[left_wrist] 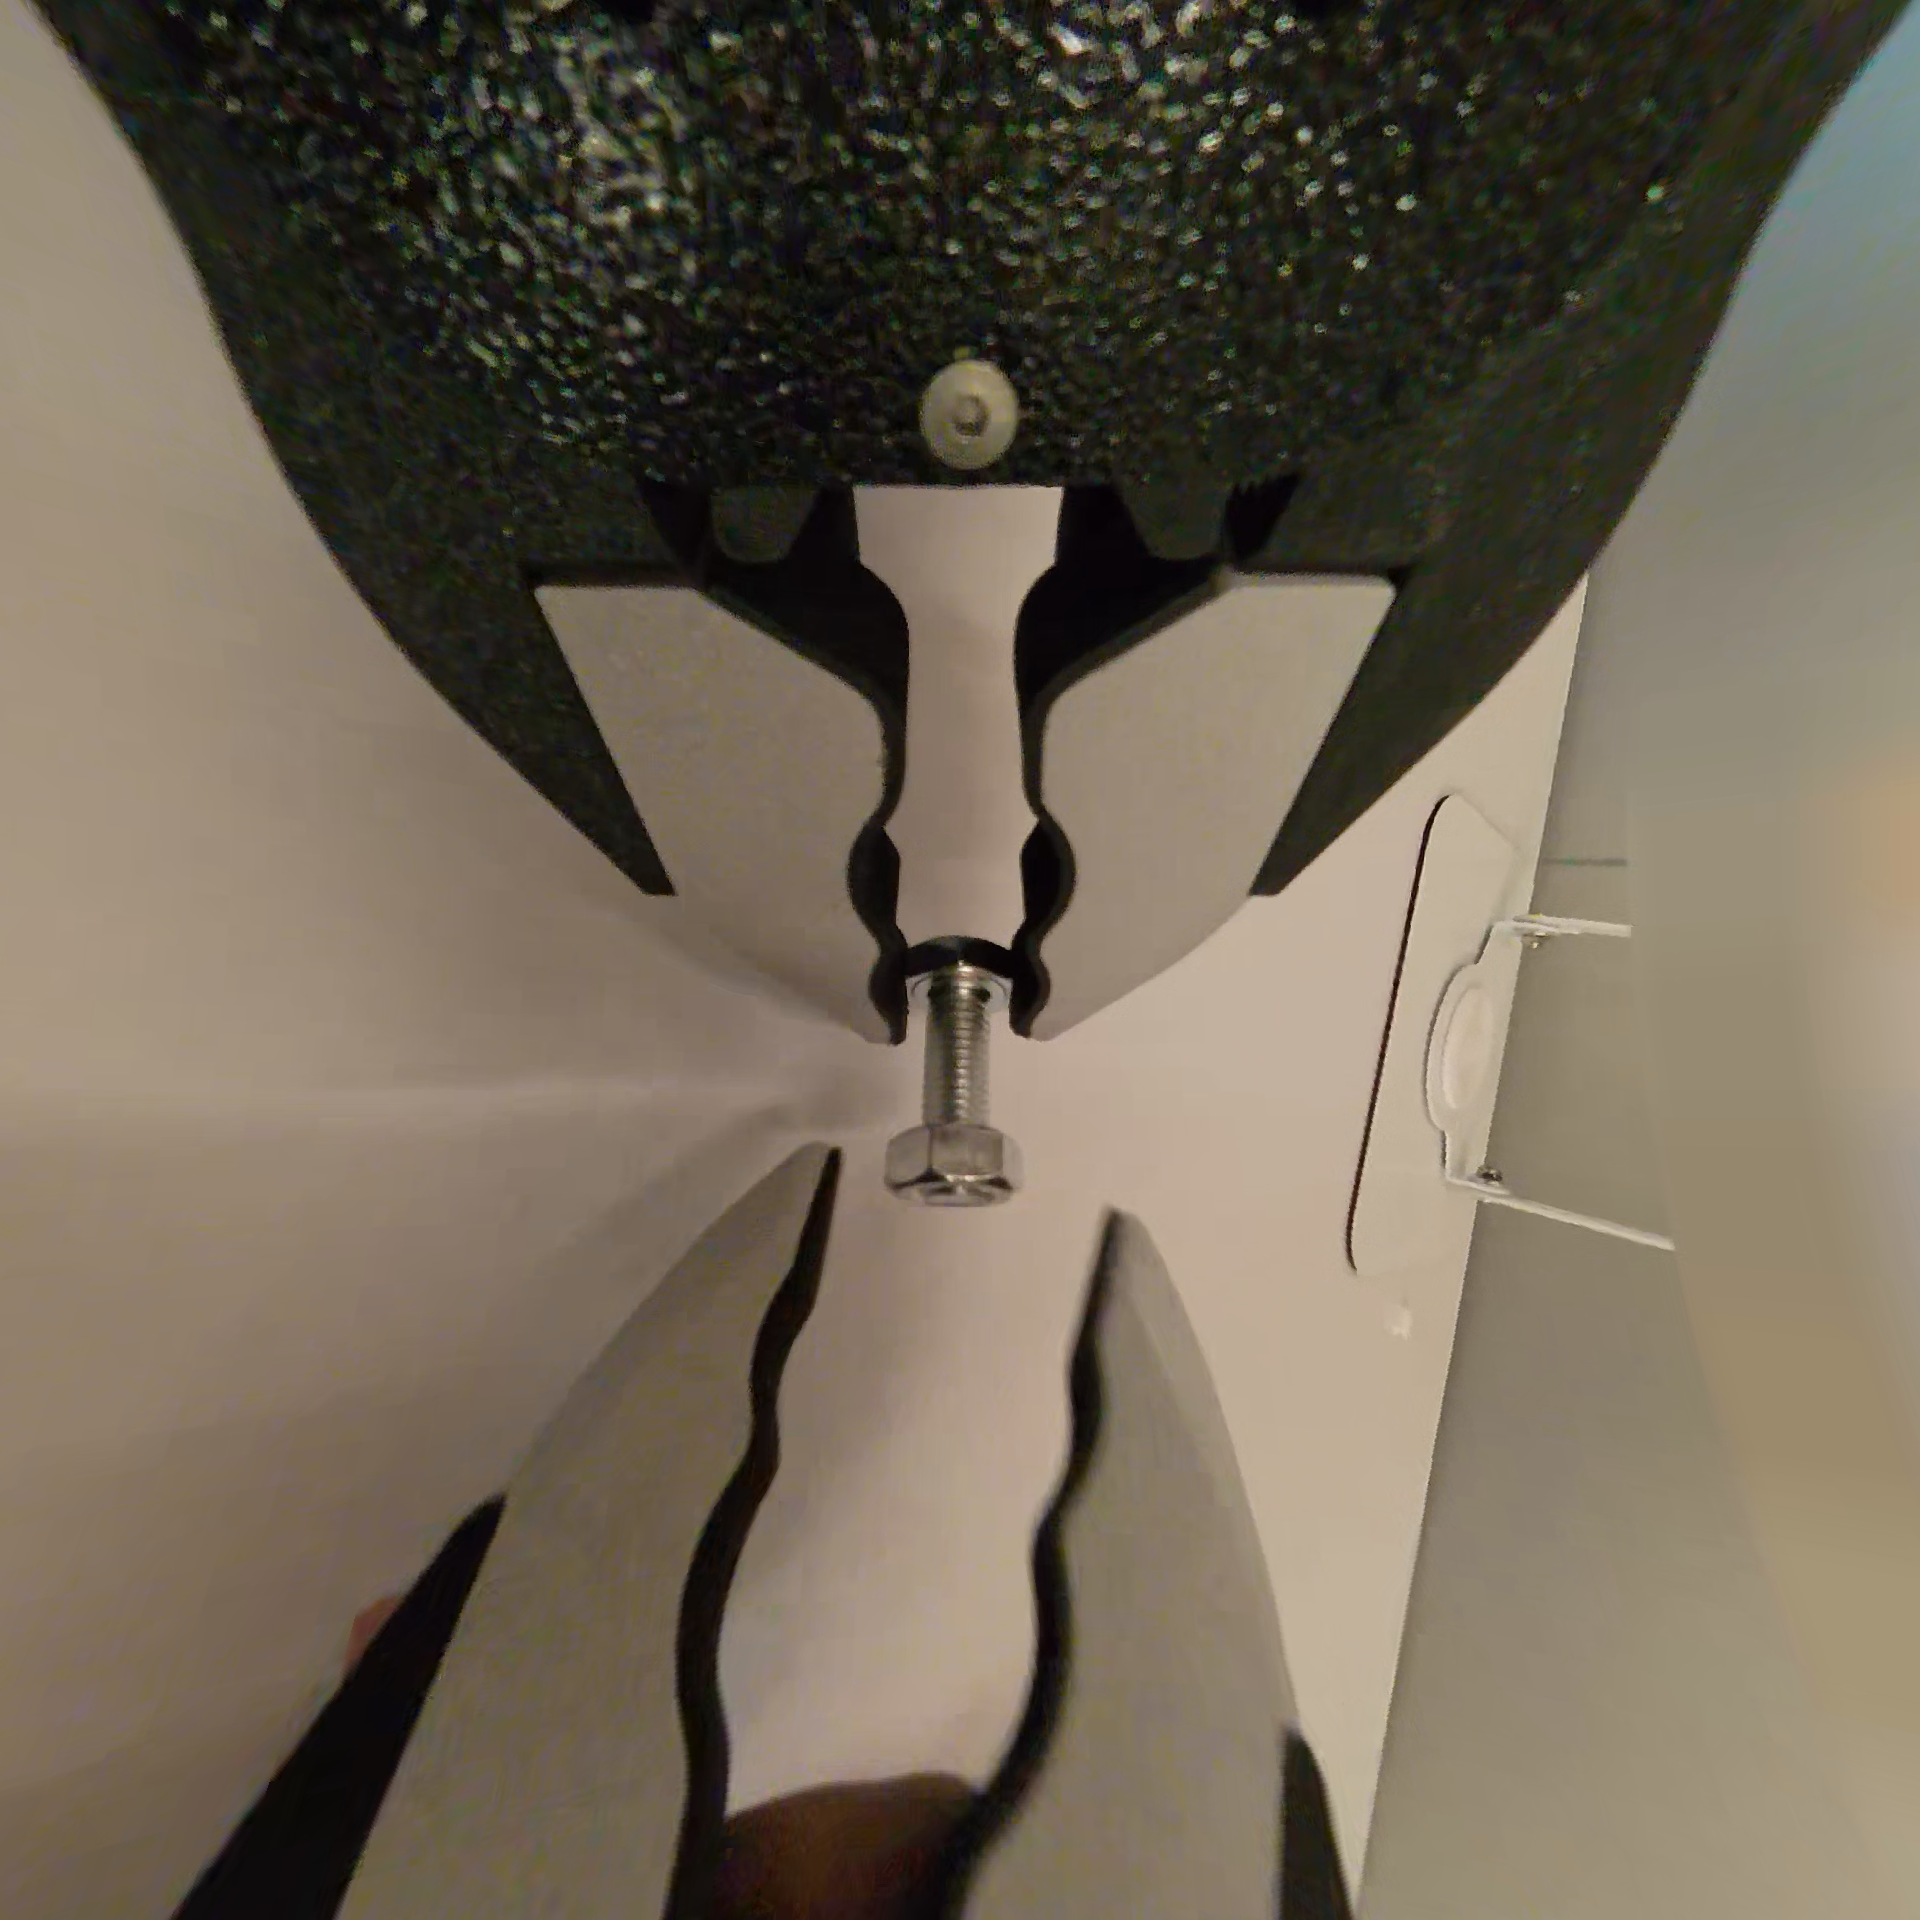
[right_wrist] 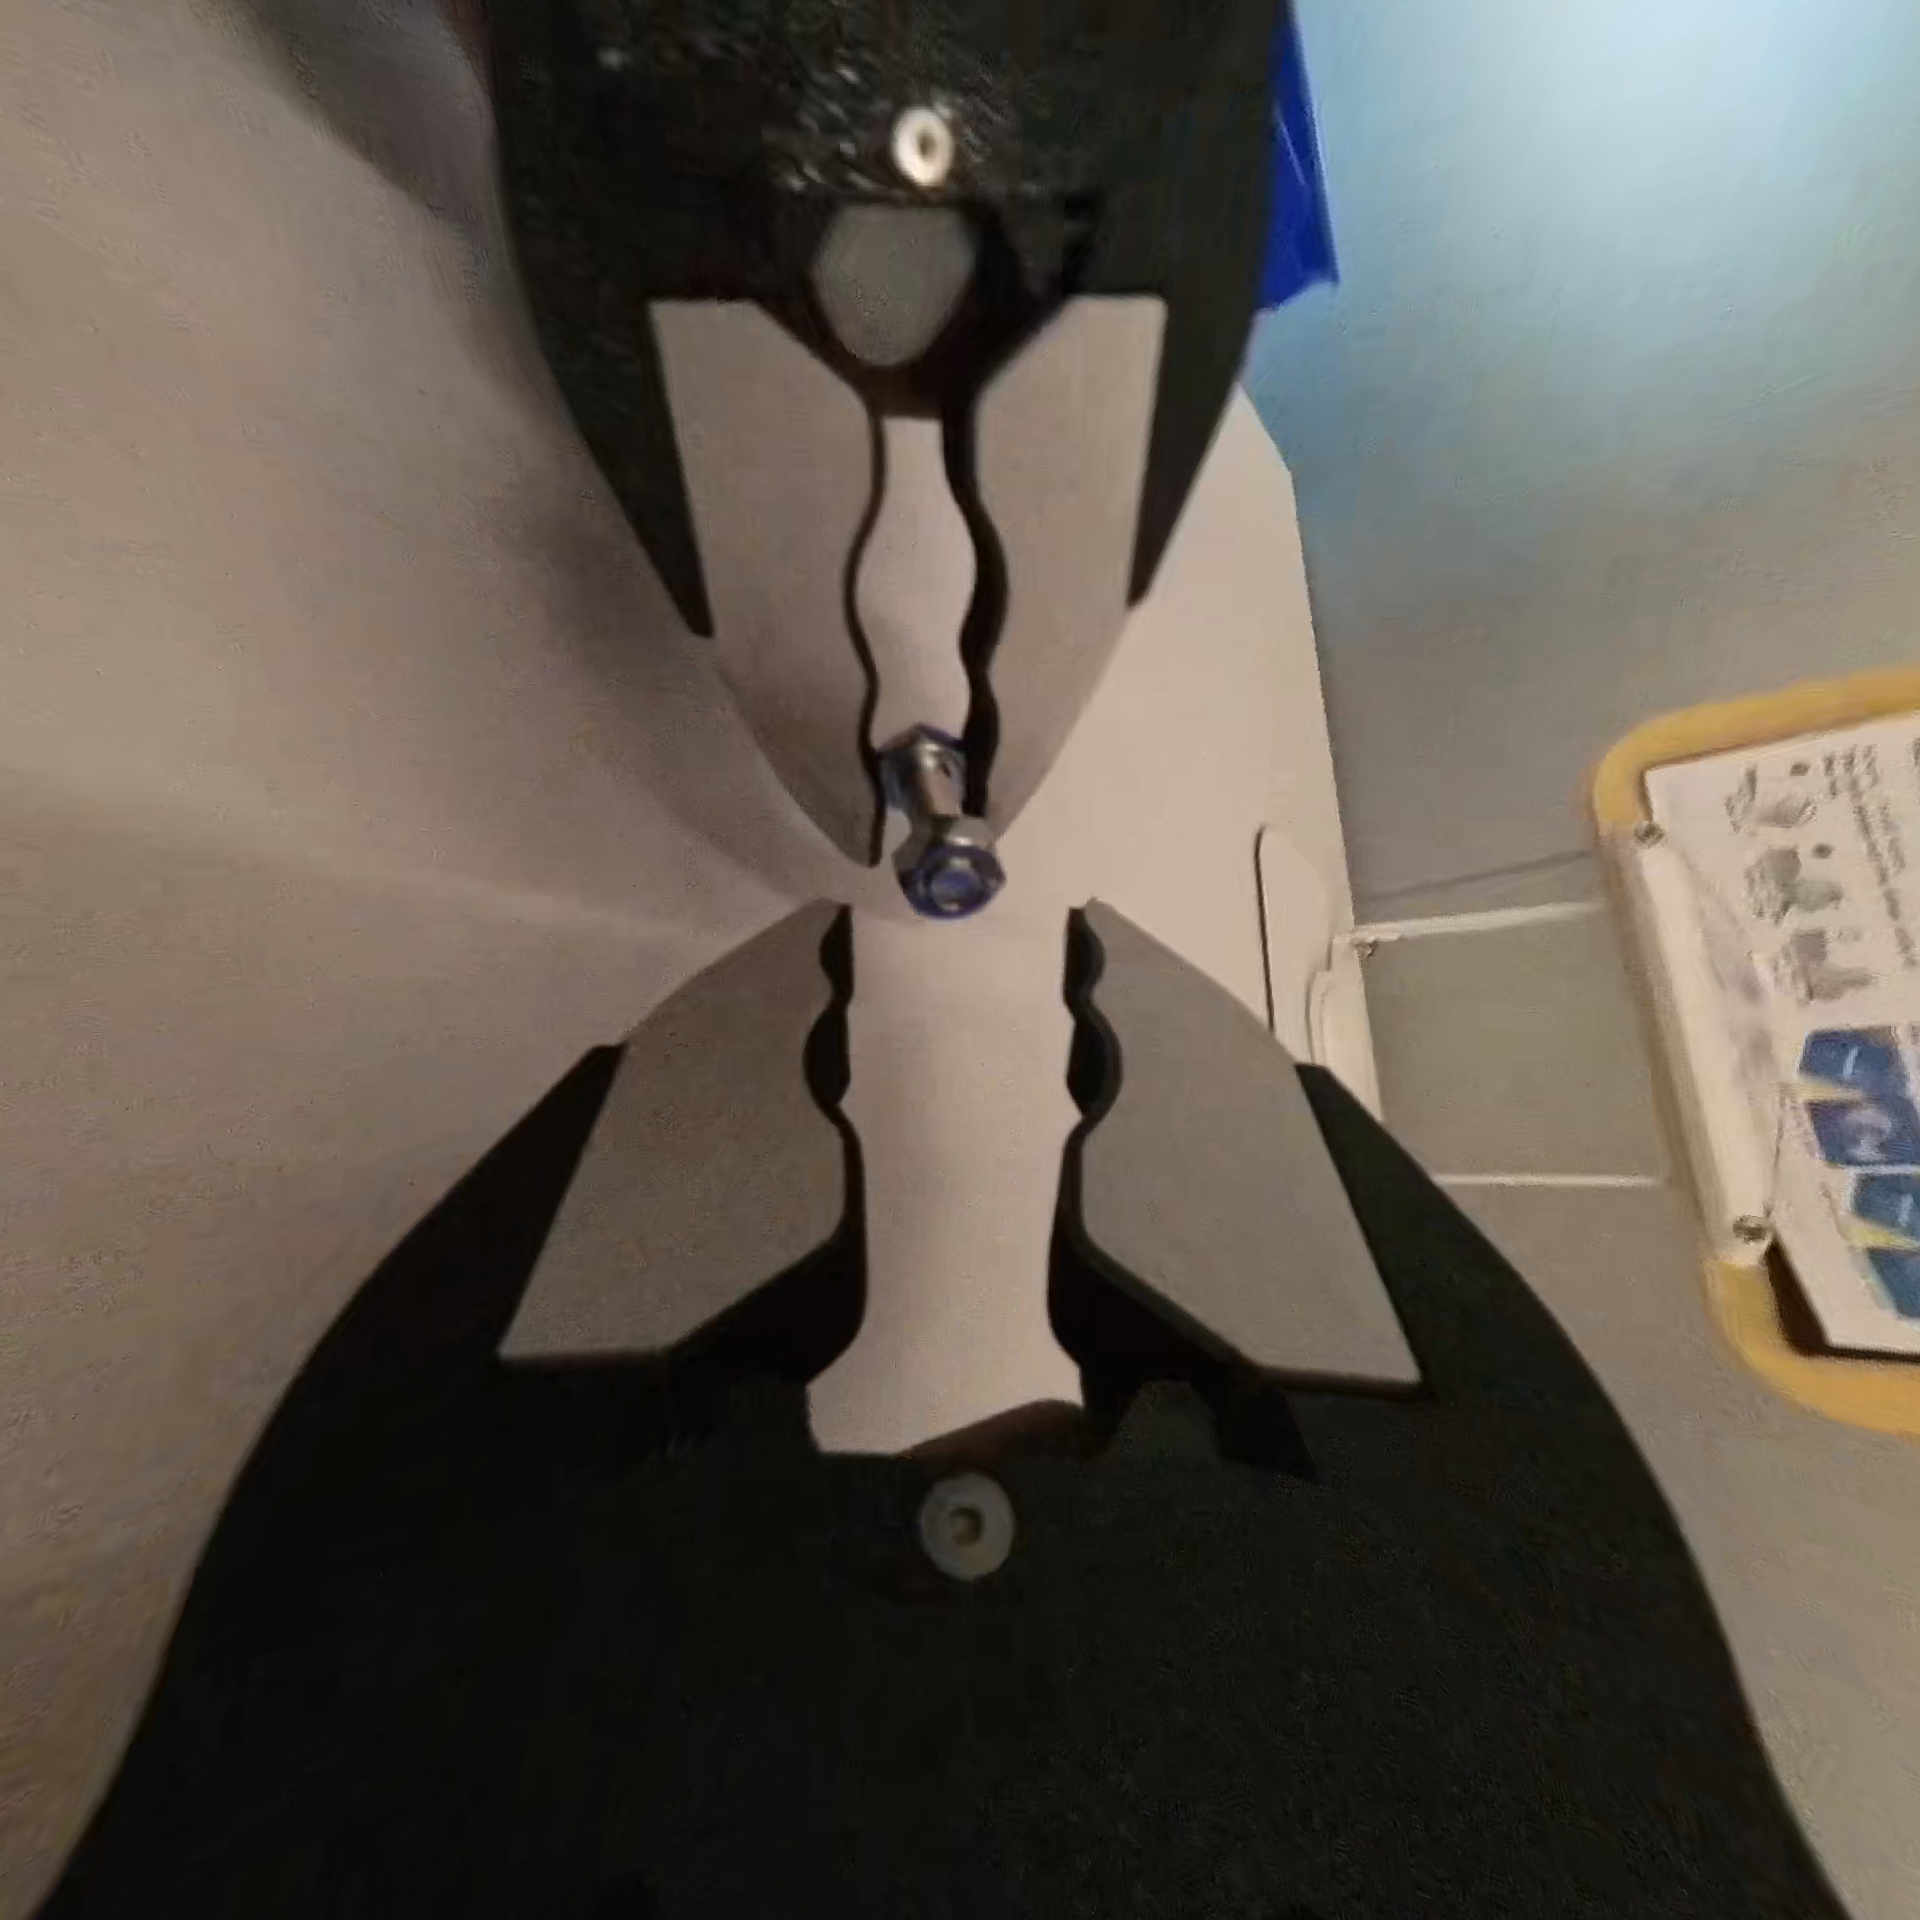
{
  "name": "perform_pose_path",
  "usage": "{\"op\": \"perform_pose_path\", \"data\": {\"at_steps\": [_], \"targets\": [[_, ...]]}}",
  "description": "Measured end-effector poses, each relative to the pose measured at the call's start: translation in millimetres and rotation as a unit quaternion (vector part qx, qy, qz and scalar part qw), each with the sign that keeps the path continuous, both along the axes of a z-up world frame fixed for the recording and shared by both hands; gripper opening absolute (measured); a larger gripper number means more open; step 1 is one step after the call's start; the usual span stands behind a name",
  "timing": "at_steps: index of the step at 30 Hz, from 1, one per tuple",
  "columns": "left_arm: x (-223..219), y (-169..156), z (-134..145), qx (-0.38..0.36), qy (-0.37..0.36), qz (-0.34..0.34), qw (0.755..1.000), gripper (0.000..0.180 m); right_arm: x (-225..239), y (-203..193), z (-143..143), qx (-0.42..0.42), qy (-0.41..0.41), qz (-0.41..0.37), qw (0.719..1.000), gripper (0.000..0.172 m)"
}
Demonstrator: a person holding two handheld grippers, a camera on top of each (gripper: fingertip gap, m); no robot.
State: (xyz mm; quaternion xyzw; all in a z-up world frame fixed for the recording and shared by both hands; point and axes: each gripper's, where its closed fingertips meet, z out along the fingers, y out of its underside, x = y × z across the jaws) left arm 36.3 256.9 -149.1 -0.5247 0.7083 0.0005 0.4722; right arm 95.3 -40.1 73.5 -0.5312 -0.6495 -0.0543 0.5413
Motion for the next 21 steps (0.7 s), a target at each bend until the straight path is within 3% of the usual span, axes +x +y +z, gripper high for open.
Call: {"op": "perform_pose_path", "data": {"at_steps": [1, 3, 5, 6, 8, 9, 10, 12, 14, 16, 19, 21], "targets": [[1.8, -2.7, -1.5, 0.0, 0.003, -0.006, 1.0, 0.018, -4.0, -3.6, -1.6, 0.0, -0.001, 0.006, 1.0, 0.023], [1.7, -3.6, -6.2, 0.014, 0.022, -0.006, 1.0, 0.018, -6.0, -4.5, -4.6, -0.049, 0.014, -0.016, 0.999, 0.019], [0.3, -0.7, -5.2, 0.034, 0.028, -0.001, 0.999, 0.018, -4.0, -3.0, -8.8, -0.196, 0.083, -0.08, 0.974, 0.019], [-0.4, 1.0, -3.0, 0.047, 0.029, 0.0, 0.998, 0.018, -4.6, -4.5, -9.5, -0.302, 0.147, -0.118, 0.935, 0.018], [-0.6, 1.7, -0.4, 0.064, 0.032, 0.0, 0.997, 0.018, -7.1, -9.7, -7.5, -0.475, 0.251, -0.149, 0.83, 0.019], [-0.4, 1.6, 0.4, 0.062, 0.028, 0.001, 0.998, 0.018, -7.5, -11.5, -5.0, -0.51, 0.274, -0.137, 0.804, 0.019], [0.4, 1.3, 1.7, 0.053, 0.019, 0.002, 0.998, 0.018, -7.1, -11.6, -2.3, -0.514, 0.279, -0.12, 0.802, 0.02], [-0.1, 3.2, 5.5, 0.04, 0.0, 0.009, 0.999, 0.018, -4.2, -6.9, 3.3, -0.446, 0.255, -0.095, 0.853, 0.034], [-2.6, 6.0, 5.2, 0.029, -0.004, 0.016, 0.999, 0.018, -1.5, -3.1, 10.8, -0.306, 0.194, -0.067, 0.93, 0.04], [-3.4, 5.9, 3.4, 0.018, -0.006, 0.016, 1.0, 0.018, -0.5, -1.4, 17.1, -0.148, 0.121, -0.042, 0.981, 0.045], [-0.1, 0.5, 0.9, 0.008, -0.004, 0.003, 1.0, 0.018, -5.8, -7.0, 9.2, -0.046, 0.034, -0.016, 0.998, 0.036], [2.8, -3.6, -0.1, 0.009, -0.002, -0.005, 1.0, 0.018, -8.4, -7.1, 3.3, -0.081, 0.044, -0.042, 0.995, 0.018]]}}
